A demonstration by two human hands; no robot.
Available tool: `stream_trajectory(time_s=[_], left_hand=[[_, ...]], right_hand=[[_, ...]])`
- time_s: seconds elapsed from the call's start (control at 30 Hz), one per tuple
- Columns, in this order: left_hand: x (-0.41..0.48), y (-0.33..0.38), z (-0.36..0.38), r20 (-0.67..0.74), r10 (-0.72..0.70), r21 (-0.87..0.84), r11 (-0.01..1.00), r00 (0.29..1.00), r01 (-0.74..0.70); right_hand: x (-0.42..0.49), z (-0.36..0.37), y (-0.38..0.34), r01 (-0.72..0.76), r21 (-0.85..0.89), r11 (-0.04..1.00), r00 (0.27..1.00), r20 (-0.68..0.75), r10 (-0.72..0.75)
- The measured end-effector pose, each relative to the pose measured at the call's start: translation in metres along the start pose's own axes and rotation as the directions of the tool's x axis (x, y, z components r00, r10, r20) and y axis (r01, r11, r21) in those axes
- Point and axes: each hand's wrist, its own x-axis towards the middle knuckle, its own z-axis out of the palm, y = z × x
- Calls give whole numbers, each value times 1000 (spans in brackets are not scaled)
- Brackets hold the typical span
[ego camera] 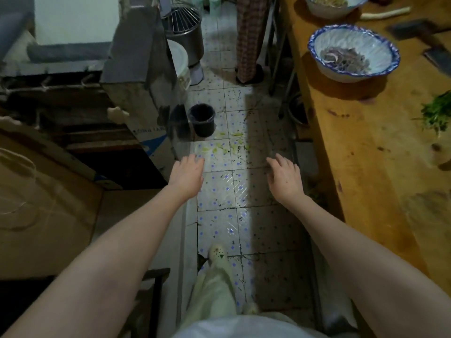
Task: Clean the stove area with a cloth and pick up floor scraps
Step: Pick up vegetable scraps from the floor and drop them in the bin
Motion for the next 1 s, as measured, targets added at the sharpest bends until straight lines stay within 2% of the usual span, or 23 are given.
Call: stream_trajectory(time_s=[0.27, 0.4, 0.57, 0.83, 1.0], left_hand=[[112, -37, -1, 46, 40, -53, 998, 998, -38], [151, -43, 6, 119, 113, 2, 993, 986, -115], [211, -49, 13, 164, 124, -24, 992, 979, -121], [349, -54, 28, 230, 32, -81, 997, 973, -14], [399, -56, 40, 262, -28, -152, 986, 965, 70]], right_hand=[[88, 3, 3, -155, -14, 988, 988, -4, 155], [125, 16, 7, -183, -8, 983, 982, 40, 183], [192, 30, 10, -216, 21, 976, 972, 99, 213], [346, 34, 28, -184, 44, 982, 973, 152, 175], [400, 48, 26, -196, 89, 976, 967, 185, 177]])
